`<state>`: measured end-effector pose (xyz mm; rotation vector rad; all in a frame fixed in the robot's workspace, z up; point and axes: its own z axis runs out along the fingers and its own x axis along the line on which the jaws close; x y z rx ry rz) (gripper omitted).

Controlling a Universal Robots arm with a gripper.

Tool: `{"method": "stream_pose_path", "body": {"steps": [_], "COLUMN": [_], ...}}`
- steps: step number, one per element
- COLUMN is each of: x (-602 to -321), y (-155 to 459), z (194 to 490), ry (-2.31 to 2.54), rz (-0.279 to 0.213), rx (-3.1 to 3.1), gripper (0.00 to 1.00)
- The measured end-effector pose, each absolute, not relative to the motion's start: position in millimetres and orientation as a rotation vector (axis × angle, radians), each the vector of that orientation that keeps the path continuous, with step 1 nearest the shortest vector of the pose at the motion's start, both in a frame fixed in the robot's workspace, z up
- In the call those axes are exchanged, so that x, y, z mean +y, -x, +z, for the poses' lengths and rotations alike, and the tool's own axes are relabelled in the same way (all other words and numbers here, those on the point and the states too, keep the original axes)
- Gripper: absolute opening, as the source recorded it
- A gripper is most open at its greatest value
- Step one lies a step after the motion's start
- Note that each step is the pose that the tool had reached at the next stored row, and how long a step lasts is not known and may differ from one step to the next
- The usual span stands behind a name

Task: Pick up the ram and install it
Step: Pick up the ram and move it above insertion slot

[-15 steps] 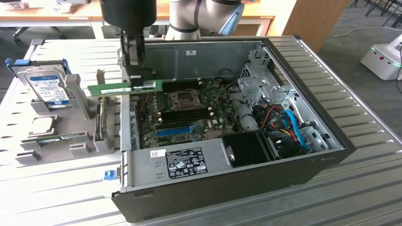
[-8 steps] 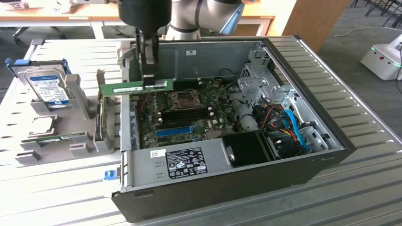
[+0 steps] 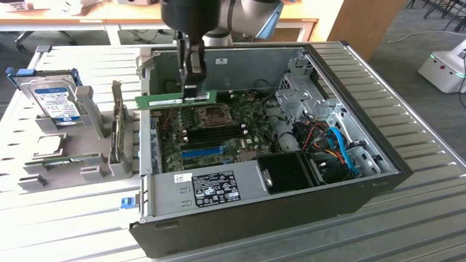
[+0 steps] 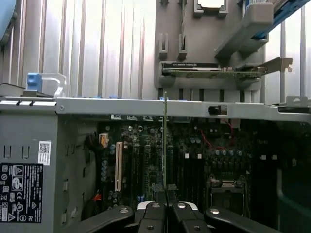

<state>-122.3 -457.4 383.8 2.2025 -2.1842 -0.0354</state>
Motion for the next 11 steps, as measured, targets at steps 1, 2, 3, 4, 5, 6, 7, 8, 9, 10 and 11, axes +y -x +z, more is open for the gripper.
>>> {"method": "stream_pose_path", "body": {"steps": [1, 2, 3, 4, 5, 6, 7, 8, 9, 10, 11], "x": [-457.4, -457.4, -457.4, -457.5, -457.5, -457.5, -457.4, -457.4, -457.5, -457.4, -457.4], "y": [118.9, 115.5, 111.9, 108.6, 105.1, 101.9, 98.6, 95.3, 91.9, 88.8, 85.6], "z": [383.8, 383.7, 383.8, 383.8, 383.8, 383.8, 383.7, 383.8, 383.8, 383.7, 383.7], "ry": [-2.202, -2.202, -2.202, -2.202, -2.202, -2.202, -2.202, -2.202, -2.202, -2.202, -2.202], "rz": [-0.036, -0.036, -0.036, -0.036, -0.036, -0.037, -0.037, -0.037, -0.037, -0.037, -0.037], "rx": [-2.184, -2.184, -2.184, -2.184, -2.184, -2.184, -2.184, -2.183, -2.183, -2.183, -2.183], "gripper": [0.12, 0.12, 0.12, 0.12, 0.12, 0.12, 0.12, 0.12, 0.12, 0.12, 0.12]}}
